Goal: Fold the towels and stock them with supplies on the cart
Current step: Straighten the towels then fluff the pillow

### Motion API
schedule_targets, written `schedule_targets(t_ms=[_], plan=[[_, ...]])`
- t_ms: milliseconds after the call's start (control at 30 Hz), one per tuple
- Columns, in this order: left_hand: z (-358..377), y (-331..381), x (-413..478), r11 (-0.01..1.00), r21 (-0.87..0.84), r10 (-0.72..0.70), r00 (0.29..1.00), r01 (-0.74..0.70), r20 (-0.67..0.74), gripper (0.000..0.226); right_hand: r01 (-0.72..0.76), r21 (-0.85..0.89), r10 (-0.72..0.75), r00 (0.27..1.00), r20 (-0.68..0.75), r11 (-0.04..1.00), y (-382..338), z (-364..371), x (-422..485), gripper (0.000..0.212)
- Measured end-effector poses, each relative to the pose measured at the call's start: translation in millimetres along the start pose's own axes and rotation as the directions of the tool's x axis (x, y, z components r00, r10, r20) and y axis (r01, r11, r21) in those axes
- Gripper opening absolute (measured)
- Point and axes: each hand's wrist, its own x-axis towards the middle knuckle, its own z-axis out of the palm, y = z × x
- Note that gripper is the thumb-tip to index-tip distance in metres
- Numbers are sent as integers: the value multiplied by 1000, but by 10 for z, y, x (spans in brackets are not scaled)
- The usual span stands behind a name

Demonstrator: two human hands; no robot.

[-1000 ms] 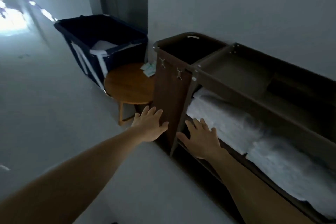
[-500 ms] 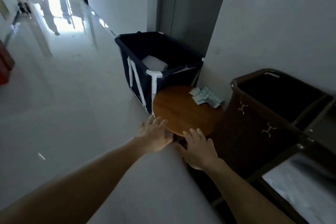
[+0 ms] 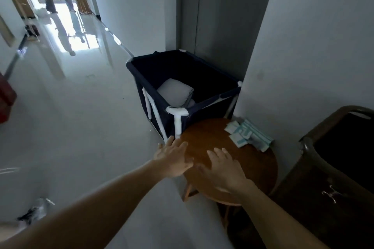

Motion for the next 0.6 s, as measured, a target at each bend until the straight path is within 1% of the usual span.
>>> schedule_targets(t_ms=[33, 100, 133, 233, 433, 600], plan=[[-81, -89, 148, 1000, 13, -9, 1000, 9, 5, 71, 14, -4, -14, 1000, 8, 1000, -28, -57, 197, 111], [-241, -278, 445, 999, 33, -38, 999, 39, -28, 70, 49, -29, -49, 999, 2, 998, -73, -157, 589, 87], [-320, -372, 596, 998, 35, -58, 997, 60, -46, 69, 67, -38, -67, 998, 0, 997, -92, -215, 787, 83], [-458, -656, 993, 995, 16, -101, 992, 102, -76, 68, 93, -45, -93, 996, 7, 995, -186, -351, 1317, 81], [-505, -1353, 1863, 993, -1, -116, 992, 116, -40, 70, 106, -35, -106, 994, 3, 994, -457, -413, 2404, 78], [-666, -2112, 2754, 998, -1, -59, 998, 59, -8, 72, 46, -32, -46, 999, 21, 998, -866, -435, 3440, 79]])
